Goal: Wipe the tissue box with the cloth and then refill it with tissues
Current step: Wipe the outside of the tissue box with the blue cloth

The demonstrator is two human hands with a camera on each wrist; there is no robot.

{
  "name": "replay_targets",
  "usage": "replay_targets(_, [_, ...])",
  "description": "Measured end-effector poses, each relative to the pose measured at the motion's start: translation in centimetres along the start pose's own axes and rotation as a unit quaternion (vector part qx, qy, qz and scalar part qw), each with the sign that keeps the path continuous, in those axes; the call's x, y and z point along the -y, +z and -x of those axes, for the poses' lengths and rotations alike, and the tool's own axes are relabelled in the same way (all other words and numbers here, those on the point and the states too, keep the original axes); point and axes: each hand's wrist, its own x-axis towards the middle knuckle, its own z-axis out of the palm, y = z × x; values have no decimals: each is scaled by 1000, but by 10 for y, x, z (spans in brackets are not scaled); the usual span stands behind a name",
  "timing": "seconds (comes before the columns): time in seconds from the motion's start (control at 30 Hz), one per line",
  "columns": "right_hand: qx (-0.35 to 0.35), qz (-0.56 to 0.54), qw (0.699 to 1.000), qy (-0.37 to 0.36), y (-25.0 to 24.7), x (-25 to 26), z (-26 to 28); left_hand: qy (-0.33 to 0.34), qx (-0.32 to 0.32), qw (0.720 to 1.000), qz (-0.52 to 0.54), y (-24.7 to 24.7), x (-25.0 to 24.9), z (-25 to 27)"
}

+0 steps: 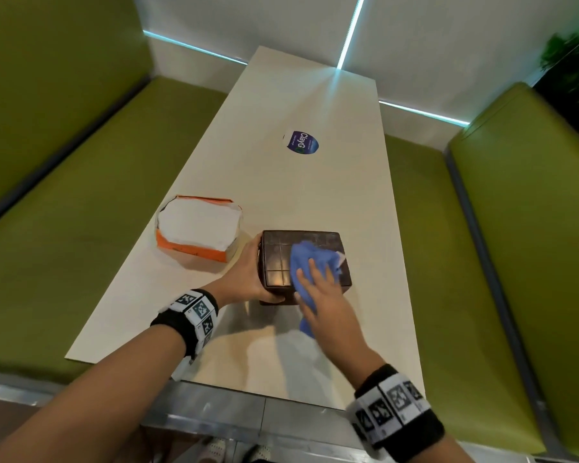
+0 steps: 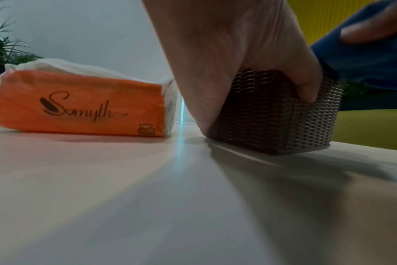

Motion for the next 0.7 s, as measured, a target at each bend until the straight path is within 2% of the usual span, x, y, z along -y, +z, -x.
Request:
replay_targets(0.1, [36, 7, 998, -58, 11, 33, -34, -29, 29, 999, -28, -1, 9, -1])
replay_targets(0.17, [70, 54, 994, -65, 6, 44, -68, -47, 53, 997, -37, -2, 9, 1])
replay_targets(0.23, [87, 92, 990, -64, -6, 39, -95, -47, 31, 998, 0, -1, 7, 1])
replay_targets(0.33, [109, 177, 977, -54, -21, 10, -109, -35, 2, 999, -28, -1, 6, -3])
replay_targets(0.4, [81, 184, 979, -15, -27, -22, -107, -26, 4, 999, -28, -2, 8, -5])
replay_targets(0.47, [64, 186, 979, 55, -29, -50, -97, -21, 2, 999, -24, -2, 12, -7])
replay_targets(0.53, [67, 203, 971, 109, -29, -55, -83, -12, -2, 1000, -14, -2, 10, -7])
replay_targets(0.6, [30, 192, 976, 97, -18, -29, -65, -18, -6, 1000, -22, -2, 9, -8])
replay_targets(0.63, [-23, 172, 983, 65, -11, -8, -53, -15, -7, 1000, -25, -2, 8, -7])
replay_targets(0.7, [-94, 73, 993, 19, 1, 28, -38, -16, -9, 999, -44, -2, 6, -7])
